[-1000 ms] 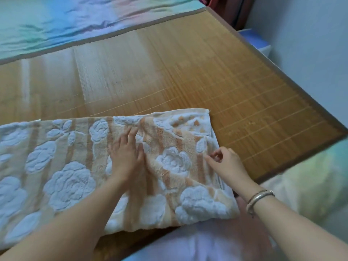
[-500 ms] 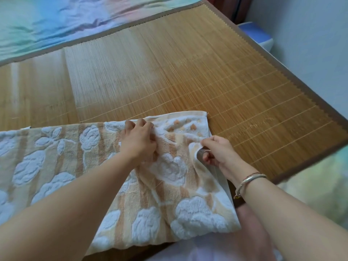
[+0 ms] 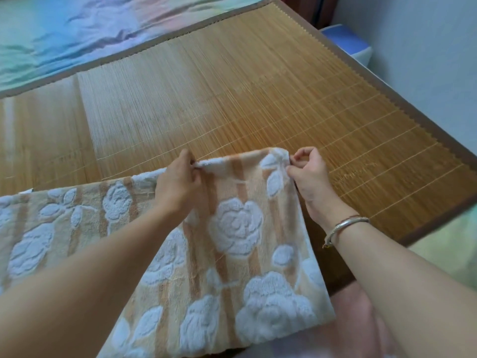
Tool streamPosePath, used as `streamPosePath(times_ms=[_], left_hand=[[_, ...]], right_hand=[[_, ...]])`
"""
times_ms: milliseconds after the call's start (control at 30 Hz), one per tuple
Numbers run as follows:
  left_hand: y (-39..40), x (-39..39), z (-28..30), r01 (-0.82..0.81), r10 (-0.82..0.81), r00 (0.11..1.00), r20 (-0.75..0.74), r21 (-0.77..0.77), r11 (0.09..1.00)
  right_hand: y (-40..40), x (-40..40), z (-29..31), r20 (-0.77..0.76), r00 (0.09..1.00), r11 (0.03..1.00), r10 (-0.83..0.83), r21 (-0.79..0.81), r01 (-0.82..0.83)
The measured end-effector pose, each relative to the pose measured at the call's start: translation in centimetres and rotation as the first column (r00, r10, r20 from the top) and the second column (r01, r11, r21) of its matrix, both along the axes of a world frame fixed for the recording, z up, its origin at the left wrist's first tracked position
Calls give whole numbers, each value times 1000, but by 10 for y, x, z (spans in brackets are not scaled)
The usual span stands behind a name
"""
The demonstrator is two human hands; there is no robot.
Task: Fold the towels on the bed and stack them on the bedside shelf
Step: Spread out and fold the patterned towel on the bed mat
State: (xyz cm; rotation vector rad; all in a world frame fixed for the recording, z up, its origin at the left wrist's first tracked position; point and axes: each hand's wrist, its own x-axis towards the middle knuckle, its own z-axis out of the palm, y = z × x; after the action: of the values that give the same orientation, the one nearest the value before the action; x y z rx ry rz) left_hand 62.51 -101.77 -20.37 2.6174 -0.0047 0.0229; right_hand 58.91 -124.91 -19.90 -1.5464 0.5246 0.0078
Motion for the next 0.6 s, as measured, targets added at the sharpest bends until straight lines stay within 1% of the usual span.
streamPosePath(times_ms=[33, 67, 100, 167, 200, 233, 267, 300, 333, 367, 400, 467, 500, 533, 567, 600], left_hand=[[-4, 1, -1, -36, 38, 999, 34, -67, 997], [-7, 0, -3, -63, 67, 997, 29, -123, 990], [-11, -1, -6, -71, 70, 997, -11, -165, 984], [-20, -7, -18, -24, 0, 993, -117, -203, 979], [-24, -13, -23, 15, -42, 990, -134, -200, 980], [-28, -20, -27, 48, -70, 991, -115, -181, 982], [-31, -27, -30, 76, -87, 993, -74, -147, 986], [-33, -36, -33, 99, -103, 994, -39, -101, 990], [-36, -46, -35, 123, -125, 992, -35, -49, 991], [-39, -56, -37, 156, -156, 986, -67, -3, 988], [-41, -65, -39, 201, -195, 973, -126, 34, 979], [-47, -78, -46, 302, -271, 928, -257, 91, 949], [-49, -81, -48, 341, -298, 907, -296, 103, 935], [-49, -83, -51, 360, -314, 895, -316, 98, 928], [-48, -82, -51, 364, -322, 889, -324, 75, 928], [-46, -80, -51, 360, -329, 887, -324, 39, 932]], right_hand=[[-2, 5, -1, 25, 999, 1000, -21, -5, 21], [-4, 9, -3, 31, 999, 1000, -20, 11, 20], [-5, 11, -6, 10, 1000, 999, 6, 38, -6], [-8, 9, -13, -71, 992, 992, 104, 80, -99], [-9, 6, -17, -99, 986, 989, 134, 73, -127], [-8, 1, -19, -115, 984, 990, 137, 42, -133], [-7, -7, -21, -126, 985, 992, 121, -30, -125], [-6, -16, -24, -141, 985, 983, 101, -138, -121], [-5, -27, -26, -172, 980, 954, 98, -265, -142], [-4, -39, -27, -220, 969, 907, 110, -377, -189], [-3, -51, -27, -277, 952, 858, 133, -449, -251], [2, -72, -26, -377, 909, 777, 176, -514, -363], [5, -80, -26, -403, 896, 701, 186, -584, -408], [11, -89, -25, -403, 895, 578, 189, -691, -433], [16, -96, -25, -369, 909, 443, 196, -793, -417], [22, -101, -25, -308, 925, 337, 224, -866, -370]])
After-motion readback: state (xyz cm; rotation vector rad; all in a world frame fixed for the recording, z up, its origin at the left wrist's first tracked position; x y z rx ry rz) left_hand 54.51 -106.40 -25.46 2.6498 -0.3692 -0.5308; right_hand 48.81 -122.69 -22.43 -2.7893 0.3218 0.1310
